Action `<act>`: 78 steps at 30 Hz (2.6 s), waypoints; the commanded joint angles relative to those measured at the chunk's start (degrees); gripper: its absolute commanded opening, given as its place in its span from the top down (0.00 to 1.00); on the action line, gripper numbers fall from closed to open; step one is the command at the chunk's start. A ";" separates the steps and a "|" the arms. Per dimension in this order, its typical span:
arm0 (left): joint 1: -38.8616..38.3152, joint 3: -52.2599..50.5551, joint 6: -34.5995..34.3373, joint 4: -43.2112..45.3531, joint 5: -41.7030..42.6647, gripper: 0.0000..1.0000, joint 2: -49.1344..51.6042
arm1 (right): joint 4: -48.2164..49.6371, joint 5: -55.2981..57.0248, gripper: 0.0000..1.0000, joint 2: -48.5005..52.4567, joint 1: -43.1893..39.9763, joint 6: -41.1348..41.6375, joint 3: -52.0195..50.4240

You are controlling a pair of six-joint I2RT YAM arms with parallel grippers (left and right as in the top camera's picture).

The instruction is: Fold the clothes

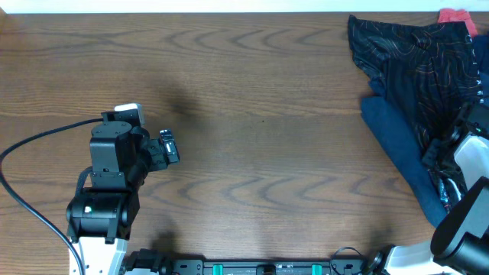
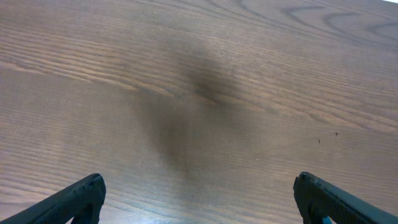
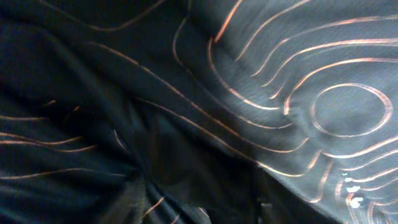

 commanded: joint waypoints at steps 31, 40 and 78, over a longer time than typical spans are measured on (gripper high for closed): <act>0.28 0.94 -0.13 -0.13 -0.04 0.02 -0.04 | 14.84 -38.12 0.99 -13.40 55.52 -0.68 14.25; 0.28 0.94 -0.11 -0.11 -0.04 0.02 -0.04 | 31.61 -19.43 0.52 -2.93 70.75 -0.63 14.27; -0.76 10.75 -11.52 18.05 -0.61 0.95 45.72 | -9.51 -3.34 0.04 -24.41 34.60 5.18 14.47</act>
